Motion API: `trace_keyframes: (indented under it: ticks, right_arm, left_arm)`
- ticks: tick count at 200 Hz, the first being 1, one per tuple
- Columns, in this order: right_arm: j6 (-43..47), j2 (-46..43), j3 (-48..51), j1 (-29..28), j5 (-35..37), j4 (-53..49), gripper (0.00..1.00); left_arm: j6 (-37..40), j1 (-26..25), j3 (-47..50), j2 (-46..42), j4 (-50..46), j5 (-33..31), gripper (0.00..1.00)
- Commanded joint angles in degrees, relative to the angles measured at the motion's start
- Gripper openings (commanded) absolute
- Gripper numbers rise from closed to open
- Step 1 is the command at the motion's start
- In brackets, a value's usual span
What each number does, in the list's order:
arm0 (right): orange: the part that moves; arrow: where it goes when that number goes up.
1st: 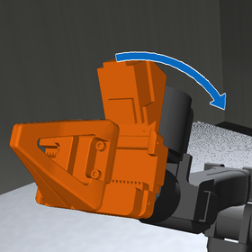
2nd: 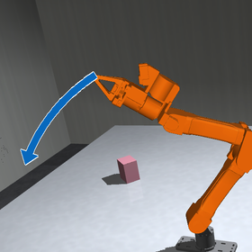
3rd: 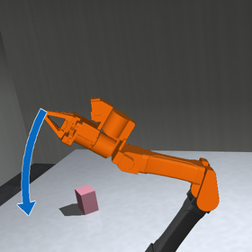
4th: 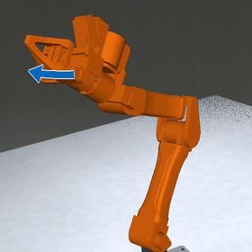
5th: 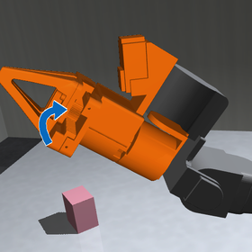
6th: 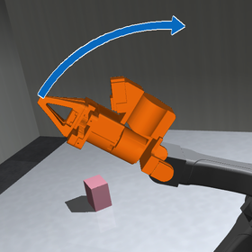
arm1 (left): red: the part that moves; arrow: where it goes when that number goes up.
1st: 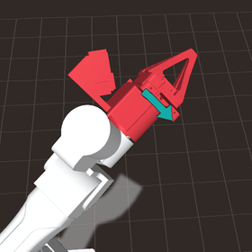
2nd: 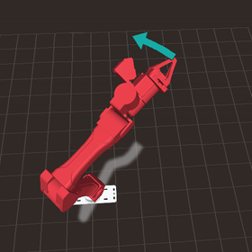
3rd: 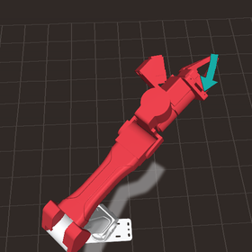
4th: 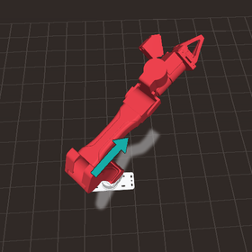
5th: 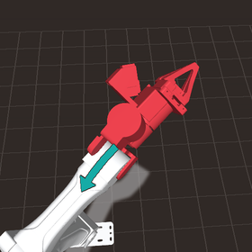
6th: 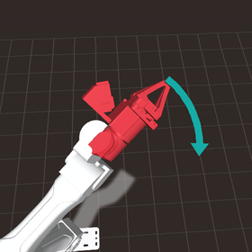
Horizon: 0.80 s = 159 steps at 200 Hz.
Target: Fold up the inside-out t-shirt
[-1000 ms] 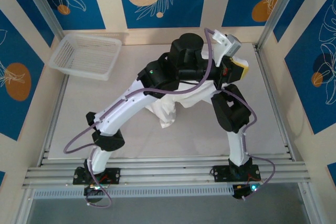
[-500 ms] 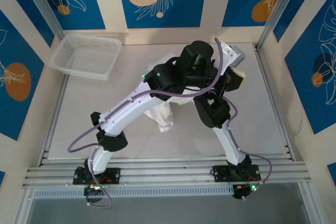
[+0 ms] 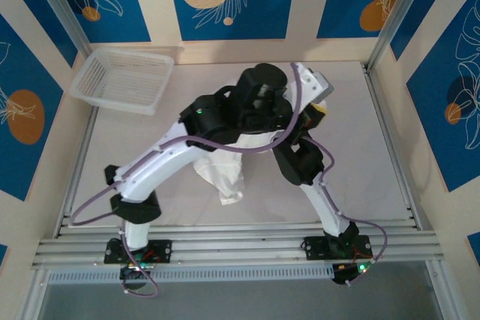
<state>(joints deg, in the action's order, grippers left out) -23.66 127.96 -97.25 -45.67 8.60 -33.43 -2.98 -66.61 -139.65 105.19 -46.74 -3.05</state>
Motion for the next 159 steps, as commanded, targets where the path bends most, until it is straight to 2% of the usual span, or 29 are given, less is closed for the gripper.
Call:
trace_keyframes:
  ticks: [1,14,31,56,73,91,108,123,137,151,159]
  right_arm:
    - [3.2,-9.3,14.1,-0.3,-7.6,4.4,0.0]
    - [3.8,-18.4,22.7,-0.6,-8.8,9.8,0.0]
    - [3.4,-30.1,31.6,-0.5,-9.3,14.5,0.0]
    - [1.2,-45.3,38.1,1.4,-6.2,16.2,0.0]
    - [-1.6,-53.0,38.8,5.4,-6.0,16.1,0.0]
    - [-3.1,-59.0,38.4,8.9,-6.1,17.8,0.0]
    - [-4.3,-62.3,37.4,11.4,-7.8,20.9,0.0]
    - [-6.2,-63.6,35.7,13.5,-10.1,22.9,0.0]
    - [-8.3,-64.6,34.7,14.7,-9.5,24.9,0.0]
    - [-9.0,-65.5,35.1,15.3,-8.4,27.9,0.0]
    - [-9.0,-65.4,35.0,15.5,-8.0,28.4,0.0]
  left_arm:
    - [-1.0,8.7,4.4,-5.1,2.6,-8.0,0.0]
    - [-5.6,16.8,8.9,-6.6,0.9,-9.3,0.0]
    - [-9.4,26.5,20.6,-9.9,3.6,-9.5,0.0]
    - [-14.8,36.1,38.2,-14.1,8.8,-5.6,0.0]
    - [-17.4,39.3,50.5,-16.9,13.1,-1.8,0.0]
    - [-18.9,39.6,62.2,-19.3,17.9,0.9,0.0]
    - [-21.5,39.7,69.9,-19.9,19.9,1.4,0.0]
    - [-22.6,39.9,72.8,-19.9,20.0,1.1,0.0]
    - [-22.1,40.0,73.2,-21.0,19.8,0.6,0.16]
    - [-20.4,40.0,72.2,-23.9,19.4,1.4,0.44]
    - [-19.1,40.0,71.2,-26.0,19.3,3.5,0.54]
